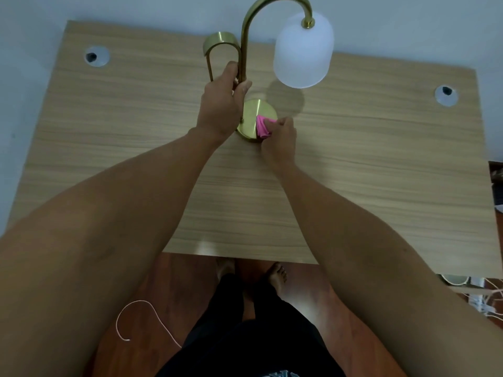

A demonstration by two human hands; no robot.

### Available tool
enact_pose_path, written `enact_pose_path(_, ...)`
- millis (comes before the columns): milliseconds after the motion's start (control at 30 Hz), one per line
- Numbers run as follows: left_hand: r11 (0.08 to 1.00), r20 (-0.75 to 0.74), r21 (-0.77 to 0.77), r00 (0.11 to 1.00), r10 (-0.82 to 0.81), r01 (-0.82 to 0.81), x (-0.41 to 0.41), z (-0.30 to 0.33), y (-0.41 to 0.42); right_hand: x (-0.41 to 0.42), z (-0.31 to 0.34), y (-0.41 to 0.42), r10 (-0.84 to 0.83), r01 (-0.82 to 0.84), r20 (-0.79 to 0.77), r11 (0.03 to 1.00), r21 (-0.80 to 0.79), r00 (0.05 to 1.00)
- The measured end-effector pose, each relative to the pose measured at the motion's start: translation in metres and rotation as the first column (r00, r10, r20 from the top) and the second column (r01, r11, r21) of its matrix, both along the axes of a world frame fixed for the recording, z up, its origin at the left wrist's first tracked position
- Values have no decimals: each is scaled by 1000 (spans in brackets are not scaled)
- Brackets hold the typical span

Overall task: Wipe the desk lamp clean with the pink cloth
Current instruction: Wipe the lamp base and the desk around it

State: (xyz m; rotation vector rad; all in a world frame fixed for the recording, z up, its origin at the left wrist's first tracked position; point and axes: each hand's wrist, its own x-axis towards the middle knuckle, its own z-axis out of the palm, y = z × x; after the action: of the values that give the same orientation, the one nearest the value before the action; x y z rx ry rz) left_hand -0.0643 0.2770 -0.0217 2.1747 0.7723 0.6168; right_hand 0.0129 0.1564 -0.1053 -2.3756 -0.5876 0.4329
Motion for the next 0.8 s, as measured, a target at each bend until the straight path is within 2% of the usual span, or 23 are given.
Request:
enact_pose_path(200, 1000, -15, 8, 1000, 5, -5, 0, 3, 0, -24, -7, 7, -43, 47, -79, 998, 48, 996)
enact_pose_path(267, 1000, -10, 11, 1000, -5, 5, -1, 3, 0, -28, -3, 7, -37, 64, -214, 991, 118, 976)
enact_pose_path(333, 1000, -10, 13, 1000, -18, 18, -1, 3, 1, -25, 5, 2, -17, 113, -401, 970, 215, 916)
enact_pose_path(367, 1000, -9, 9, 1000, -21, 21, -1, 2, 1, -20, 10, -1, -39, 183, -482, 949, 255, 875)
enact_pose_path(433, 1000, -6, 6, 1000, -20, 20, -1, 1, 2, -4, 21, -4, -167, 364, -533, 886, 288, 829)
enact_pose_path(467, 1000, -4, 10, 1000, -19, 19, -1, -1, 2, 5, 24, -4, -240, 429, -510, 854, 293, 826)
enact_pose_path(533, 1000, 2, 17, 1000, -14, 14, 1, -4, 4, 23, 31, 2, -290, 423, -415, 863, 276, 862)
enact_pose_path(600, 1000, 7, 20, 1000, -8, 8, 2, -7, 5, 33, 34, 12, -239, 321, -313, 915, 246, 919)
enact_pose_path(733, 1000, 8, 22, 1000, -2, 2, 3, -9, 6, 26, 21, 23, -140, 161, -202, 982, 94, 969)
enact_pose_path(800, 999, 10, 39, 1000, 4, -4, 3, -9, 6, 7, 12, 20, -105, 104, -59, 994, -17, 993)
